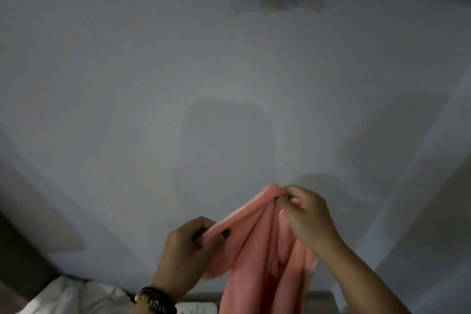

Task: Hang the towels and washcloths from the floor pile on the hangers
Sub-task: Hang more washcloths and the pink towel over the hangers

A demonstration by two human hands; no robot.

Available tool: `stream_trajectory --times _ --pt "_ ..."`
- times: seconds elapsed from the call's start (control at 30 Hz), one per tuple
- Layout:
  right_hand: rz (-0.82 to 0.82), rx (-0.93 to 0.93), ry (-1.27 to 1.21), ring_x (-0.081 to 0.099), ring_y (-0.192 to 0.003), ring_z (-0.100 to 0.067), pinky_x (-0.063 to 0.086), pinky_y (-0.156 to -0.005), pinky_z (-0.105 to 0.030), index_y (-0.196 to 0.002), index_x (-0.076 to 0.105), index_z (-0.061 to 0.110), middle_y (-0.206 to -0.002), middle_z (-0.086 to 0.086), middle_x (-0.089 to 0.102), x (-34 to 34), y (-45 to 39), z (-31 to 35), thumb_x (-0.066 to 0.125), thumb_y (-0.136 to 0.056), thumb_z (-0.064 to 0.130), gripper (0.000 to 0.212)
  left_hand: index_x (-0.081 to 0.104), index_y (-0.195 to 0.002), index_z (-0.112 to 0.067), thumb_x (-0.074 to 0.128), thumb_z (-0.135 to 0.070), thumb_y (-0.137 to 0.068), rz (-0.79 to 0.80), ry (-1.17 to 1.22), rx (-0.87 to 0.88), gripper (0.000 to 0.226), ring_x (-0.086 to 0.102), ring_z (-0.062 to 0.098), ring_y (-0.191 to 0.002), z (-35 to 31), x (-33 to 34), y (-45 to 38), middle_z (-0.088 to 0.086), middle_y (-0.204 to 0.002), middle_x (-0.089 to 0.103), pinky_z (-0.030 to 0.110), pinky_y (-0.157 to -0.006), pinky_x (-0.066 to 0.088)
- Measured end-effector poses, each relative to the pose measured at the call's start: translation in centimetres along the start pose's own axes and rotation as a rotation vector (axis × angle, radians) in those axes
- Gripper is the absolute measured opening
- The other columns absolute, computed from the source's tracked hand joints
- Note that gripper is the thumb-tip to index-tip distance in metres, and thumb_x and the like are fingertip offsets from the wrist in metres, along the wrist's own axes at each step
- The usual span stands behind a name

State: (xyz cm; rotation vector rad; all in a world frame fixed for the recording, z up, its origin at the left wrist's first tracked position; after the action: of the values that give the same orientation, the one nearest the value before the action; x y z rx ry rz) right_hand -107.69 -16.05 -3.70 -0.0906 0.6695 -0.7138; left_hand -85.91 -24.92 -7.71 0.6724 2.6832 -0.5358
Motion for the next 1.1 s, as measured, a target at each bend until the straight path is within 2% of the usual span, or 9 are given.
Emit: stream_trajectory --times 0.13,0.27,0.33,0.4,0.6,0.73,0.83,0.93,1.1 --pt "-0.122 0.088 -0.010 0.061 -0.072 -0.015 0.042 -0.063 -0.023 -0.074 0.067 0.016 -0.070 0.004 0.067 -0.7 -1.2 -0.7 0.062 -0.086 0.012 0.013 0.068 -0.067 -0.026 0.075 -0.025 -0.073 -0.136 0.082 -0.076 0.009 0.047 0.000 -0.054 1.6 -2.1 0.6 -0.010 -0.056 0.059 0.014 -0.051 0.037" --pt "-0.170 0.253 -0.248 0.064 -0.072 -0.017 0.047 -0.066 -0.028 -0.076 0.067 0.020 -0.072 0.004 0.069 -0.1 -0.8 -1.9 0.069 -0.085 0.015 0.010 0.070 -0.069 -0.013 0.075 -0.045 -0.063 -0.244 0.387 -0.167 0.034 0.054 0.007 -0.061 1.8 -3.3 0.6 0.001 -0.062 0.063 0.019 -0.057 0.044" --pt "-0.132 0.354 -0.384 0.065 -0.077 -0.020 0.050 -0.071 -0.031 -0.080 0.069 0.016 -0.078 -0.004 0.071 0.5 -0.3 -2.4 0.066 -0.086 0.007 0.011 0.073 -0.078 -0.009 0.075 -0.048 -0.064 -0.247 0.515 -0.221 0.041 0.059 0.012 -0.069 1.7 -3.0 0.5 0.006 -0.073 0.070 0.027 -0.064 0.047" --pt "-0.042 0.452 -0.555 0.065 -0.079 -0.023 0.050 -0.073 -0.033 -0.086 0.069 0.009 -0.086 -0.012 0.072 1.3 0.1 -2.4 0.057 -0.087 -0.005 0.019 0.076 -0.086 -0.013 0.077 -0.039 -0.073 -0.228 0.602 -0.257 0.029 0.066 0.020 -0.083 1.3 -2.3 0.4 0.011 -0.087 0.074 0.037 -0.075 0.051" --pt "0.176 0.583 -0.932 0.067 -0.066 -0.019 0.055 -0.055 -0.022 -0.089 0.068 -0.005 -0.082 -0.018 0.070 2.3 2.0 0.3 0.036 -0.082 -0.021 0.037 0.078 -0.088 -0.015 0.077 -0.023 -0.073 -0.151 0.665 -0.266 0.017 0.066 0.024 -0.090 -0.7 0.4 -0.3 0.014 -0.092 0.074 0.043 -0.088 0.049" --pt "0.362 0.390 -0.860 0.071 -0.090 -0.021 0.058 -0.075 -0.026 -0.105 0.066 0.001 -0.100 -0.014 0.073 2.0 3.1 2.9 0.038 -0.084 -0.019 0.041 0.078 -0.092 -0.018 0.060 -0.017 -0.084 -0.070 0.652 -0.244 0.020 0.068 0.030 -0.096 -1.9 2.1 -0.6 0.014 -0.095 0.074 0.043 -0.089 0.051" --pt "0.301 0.113 -0.559 0.069 -0.100 -0.011 0.055 -0.088 -0.027 -0.103 0.071 0.015 -0.108 0.002 0.072 1.3 3.5 3.9 0.052 -0.079 -0.017 0.044 0.077 -0.094 -0.015 0.058 -0.018 -0.083 -0.055 0.658 -0.229 0.022 0.069 0.028 -0.095 -2.4 2.5 -0.6 0.015 -0.097 0.074 0.042 -0.087 0.051" --pt "0.165 -0.105 -0.285 0.068 -0.093 -0.005 0.055 -0.084 -0.022 -0.082 0.074 0.034 -0.098 0.016 0.068 0.5 3.8 4.7 0.069 -0.074 -0.011 0.046 0.074 -0.096 -0.004 0.059 -0.019 -0.083 -0.061 0.637 -0.200 0.025 0.068 0.027 -0.088 -2.9 2.3 -0.7 0.020 -0.094 0.073 0.047 -0.086 0.051" --pt "0.077 -0.262 -0.043 0.060 -0.094 -0.001 0.042 -0.079 -0.007 -0.072 0.069 0.027 -0.092 0.014 0.057 0.2 3.6 5.2 0.075 -0.074 0.023 0.007 0.073 -0.094 -0.001 0.063 -0.018 -0.082 -0.091 0.617 -0.164 0.023 0.066 0.035 -0.086 -3.3 1.6 -0.3 0.022 -0.093 0.072 0.054 -0.085 0.050"
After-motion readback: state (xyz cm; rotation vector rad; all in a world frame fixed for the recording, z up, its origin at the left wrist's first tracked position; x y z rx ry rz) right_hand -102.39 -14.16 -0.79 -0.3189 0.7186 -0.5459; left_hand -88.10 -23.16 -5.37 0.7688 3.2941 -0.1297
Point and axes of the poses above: each hand's wrist, its own y-axis away from the middle knuckle, its own x-axis out of the palm, z = x × y, the point moved 6 cm from there along -y, towards the middle knuckle
